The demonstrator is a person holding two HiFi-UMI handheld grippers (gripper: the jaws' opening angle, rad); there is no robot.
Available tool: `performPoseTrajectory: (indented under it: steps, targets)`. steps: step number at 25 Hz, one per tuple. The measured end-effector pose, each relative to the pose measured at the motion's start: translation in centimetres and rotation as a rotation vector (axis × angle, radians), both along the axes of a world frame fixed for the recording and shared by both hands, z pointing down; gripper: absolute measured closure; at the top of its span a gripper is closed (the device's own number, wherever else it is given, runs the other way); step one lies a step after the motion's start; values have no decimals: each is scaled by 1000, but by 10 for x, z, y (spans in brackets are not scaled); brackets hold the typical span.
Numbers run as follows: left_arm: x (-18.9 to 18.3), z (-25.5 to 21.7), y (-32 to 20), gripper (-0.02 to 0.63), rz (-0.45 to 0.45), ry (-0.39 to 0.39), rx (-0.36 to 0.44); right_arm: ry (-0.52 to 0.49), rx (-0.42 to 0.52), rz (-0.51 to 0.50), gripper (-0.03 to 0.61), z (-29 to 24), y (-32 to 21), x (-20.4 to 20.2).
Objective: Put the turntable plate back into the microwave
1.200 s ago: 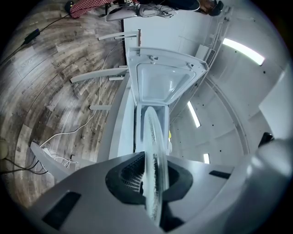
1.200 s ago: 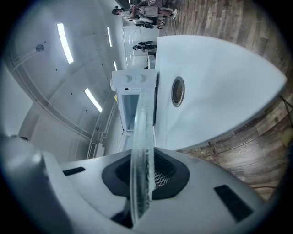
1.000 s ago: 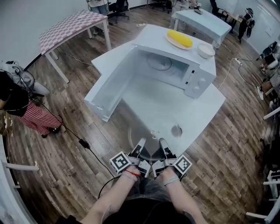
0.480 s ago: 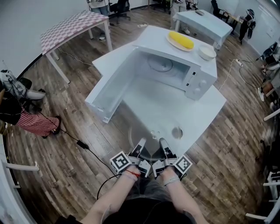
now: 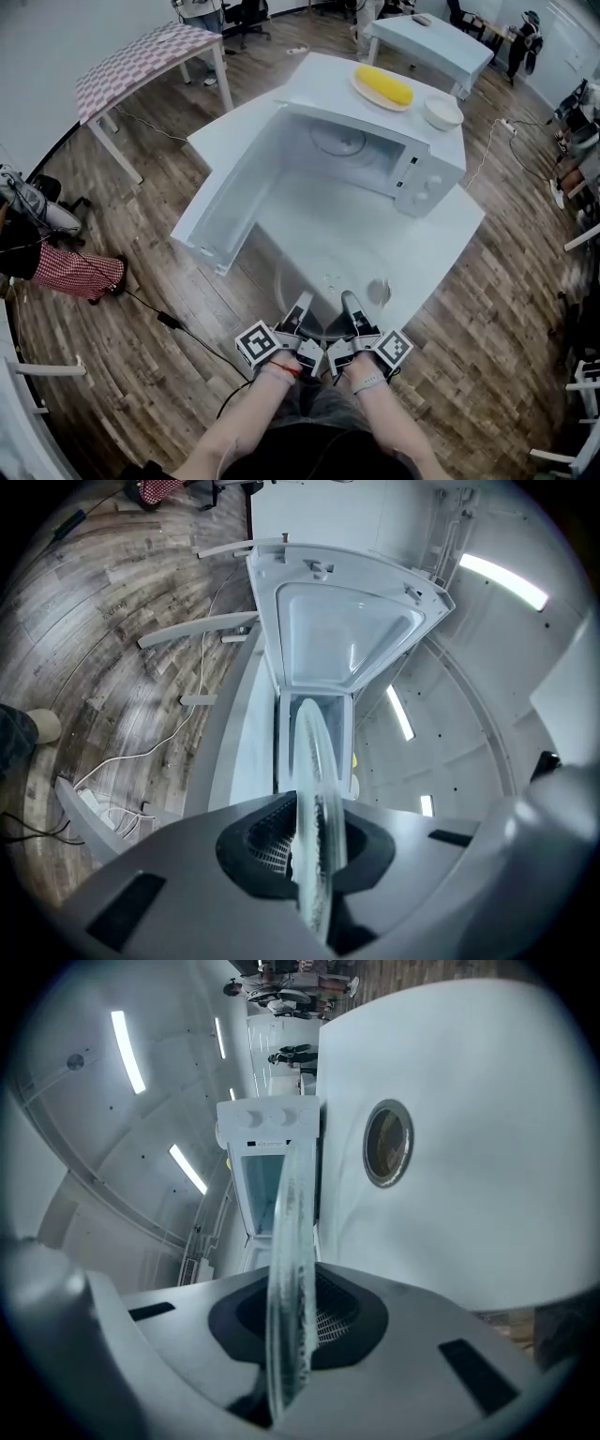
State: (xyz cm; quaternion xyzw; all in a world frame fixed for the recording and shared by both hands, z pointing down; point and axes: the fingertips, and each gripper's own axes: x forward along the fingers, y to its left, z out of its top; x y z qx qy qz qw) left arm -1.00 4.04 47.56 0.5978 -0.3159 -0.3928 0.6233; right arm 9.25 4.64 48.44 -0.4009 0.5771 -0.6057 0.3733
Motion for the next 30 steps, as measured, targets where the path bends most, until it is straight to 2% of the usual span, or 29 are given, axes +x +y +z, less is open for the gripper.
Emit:
performPoseTrajectory:
  steps: [2, 10, 30]
  targets:
    - [-2, 5, -5, 583, 5, -23, -8, 1, 1, 1, 537, 1, -6, 0]
    - [0, 0, -38, 583, 8, 6, -5, -6, -1, 15, 537, 1, -37, 0]
    - [9, 2, -118, 583, 39, 3, -2, -4, 9, 50, 537, 3, -113, 10]
